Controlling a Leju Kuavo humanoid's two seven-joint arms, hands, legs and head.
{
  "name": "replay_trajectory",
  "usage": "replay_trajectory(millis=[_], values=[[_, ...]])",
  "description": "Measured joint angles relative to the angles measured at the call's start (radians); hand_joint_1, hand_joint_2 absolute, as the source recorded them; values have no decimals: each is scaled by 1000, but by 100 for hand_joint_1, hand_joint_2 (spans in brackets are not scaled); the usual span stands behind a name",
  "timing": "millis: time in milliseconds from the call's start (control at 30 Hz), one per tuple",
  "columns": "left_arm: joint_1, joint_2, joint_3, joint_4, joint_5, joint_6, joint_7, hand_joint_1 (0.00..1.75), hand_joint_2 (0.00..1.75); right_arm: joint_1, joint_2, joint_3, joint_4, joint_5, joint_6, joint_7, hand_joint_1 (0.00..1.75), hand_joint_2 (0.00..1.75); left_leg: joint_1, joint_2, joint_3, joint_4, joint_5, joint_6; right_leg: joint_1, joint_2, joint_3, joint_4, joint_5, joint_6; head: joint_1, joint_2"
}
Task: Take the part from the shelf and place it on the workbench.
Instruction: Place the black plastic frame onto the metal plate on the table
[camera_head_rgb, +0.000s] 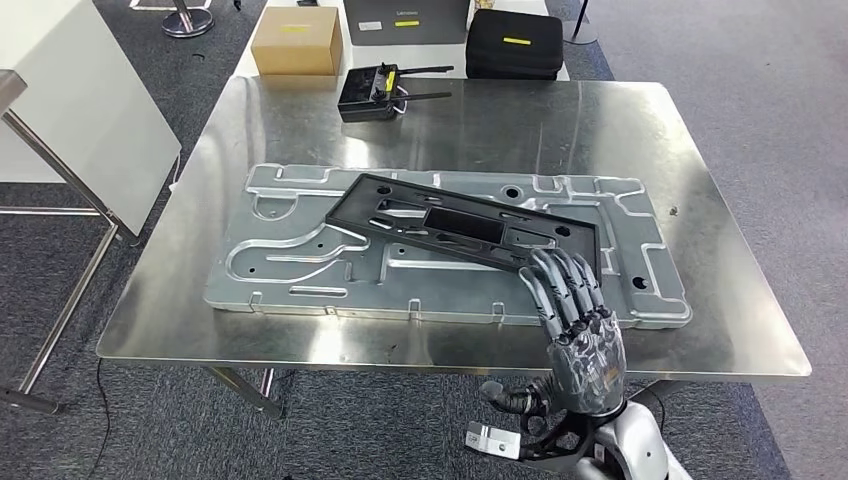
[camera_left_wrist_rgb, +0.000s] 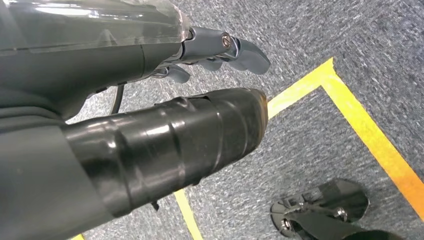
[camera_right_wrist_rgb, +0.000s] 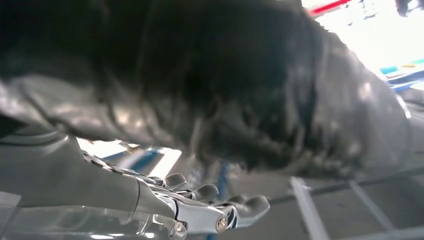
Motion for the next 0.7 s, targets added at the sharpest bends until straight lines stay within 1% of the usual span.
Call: replay_trajectory(millis=[67,200,233,300,367,433,500,567,700], values=[[1,0,0,0,0,1,0,0,0,34,29,-27,-16,-8,8,2,0,0,0,1,1,0,0,0,0,1,0,0,0,0,0,0],[1,-1,0,0,0,2,0,0,0,64,57,-52,-33,-44,13,1,0,0,0,3,2,0,0,0,0,1,1,0,0,0,0,0],[1,-1,0,0,0,2,1,0,0,71,63,-55,-37,-67,13,-8,0,0,0,3,3,0,0,0,0,1,2,0,0,0,0,0],[2,-1,0,0,1,2,3,0,0,93,90,-70,-45,-131,13,-57,0,0,0,3,4,0,0,0,0,1,3,0,0,0,0,0],[3,-1,1,0,2,3,8,0,0,136,151,-104,-54,-207,13,-144,0,0,0,3,4,0,0,-1,0,1,3,0,0,0,0,0],[5,-1,1,0,2,5,14,0,0,187,237,-153,-60,-292,13,-258,0,0,-1,3,4,0,-1,-1,-1,1,3,0,-1,-1,0,0],[6,-1,2,0,2,6,18,0,0,228,312,-201,-66,-363,13,-349,0,0,-3,3,4,1,-2,-1,-3,1,3,0,-1,-1,0,0],[7,-1,2,0,2,8,23,0,0,261,366,-241,-76,-412,13,-388,0,0,-4,3,4,1,-2,0,-5,1,3,0,-1,0,0,0],[9,3,5,0,2,14,38,0,0,312,437,-280,-91,-431,14,-404,0,0,-9,3,4,2,-4,5,-10,2,4,-1,0,3,0,0]])
